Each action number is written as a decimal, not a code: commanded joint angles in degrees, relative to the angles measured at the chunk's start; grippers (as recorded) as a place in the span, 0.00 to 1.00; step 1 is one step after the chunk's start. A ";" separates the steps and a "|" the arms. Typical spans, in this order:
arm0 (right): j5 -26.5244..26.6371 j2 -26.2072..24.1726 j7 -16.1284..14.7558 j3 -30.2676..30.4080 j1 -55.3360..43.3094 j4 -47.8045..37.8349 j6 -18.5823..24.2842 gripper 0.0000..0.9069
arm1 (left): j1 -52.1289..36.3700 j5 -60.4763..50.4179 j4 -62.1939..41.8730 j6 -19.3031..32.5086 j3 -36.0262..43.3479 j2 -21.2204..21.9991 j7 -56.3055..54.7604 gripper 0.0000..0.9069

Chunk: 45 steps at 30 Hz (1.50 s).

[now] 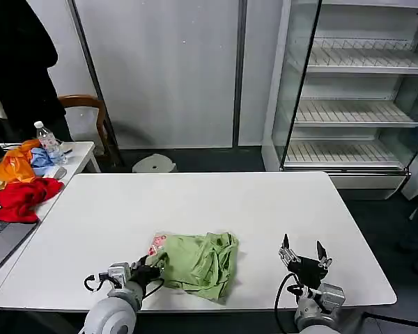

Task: Fold and organize the clothes.

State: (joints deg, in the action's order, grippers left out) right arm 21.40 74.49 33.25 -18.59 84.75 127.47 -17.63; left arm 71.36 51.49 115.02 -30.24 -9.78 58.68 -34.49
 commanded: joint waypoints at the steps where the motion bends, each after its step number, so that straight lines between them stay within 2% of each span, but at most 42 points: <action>1: -0.02 0.06 0.01 0.05 0.01 -0.11 0.04 1.00 | 0.20 0.05 -0.12 -0.03 0.23 0.17 0.14 0.01; 12: -0.01 0.21 -0.01 0.14 0.00 -0.39 0.23 1.00 | 0.12 -0.91 -0.54 0.80 -0.65 0.06 0.13 0.01; 26: 0.01 0.52 -0.20 0.33 -0.26 -0.92 0.57 1.00 | -1.62 -4.11 -2.51 2.29 -3.64 -3.83 0.74 0.01; 32: 0.11 0.33 -0.36 0.06 -0.03 -1.01 0.92 1.00 | -2.97 -4.83 -3.70 2.58 -4.21 -7.09 1.03 0.01; 45: 0.34 0.43 -0.71 0.25 0.18 -1.93 1.90 1.00 | -7.67 -3.75 -6.86 3.02 -5.02 -17.37 1.41 0.01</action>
State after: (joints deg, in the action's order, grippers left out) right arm 21.67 74.95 32.60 -18.36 84.83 125.72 -15.89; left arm 66.41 47.62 109.86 -27.40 -14.59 48.18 -33.14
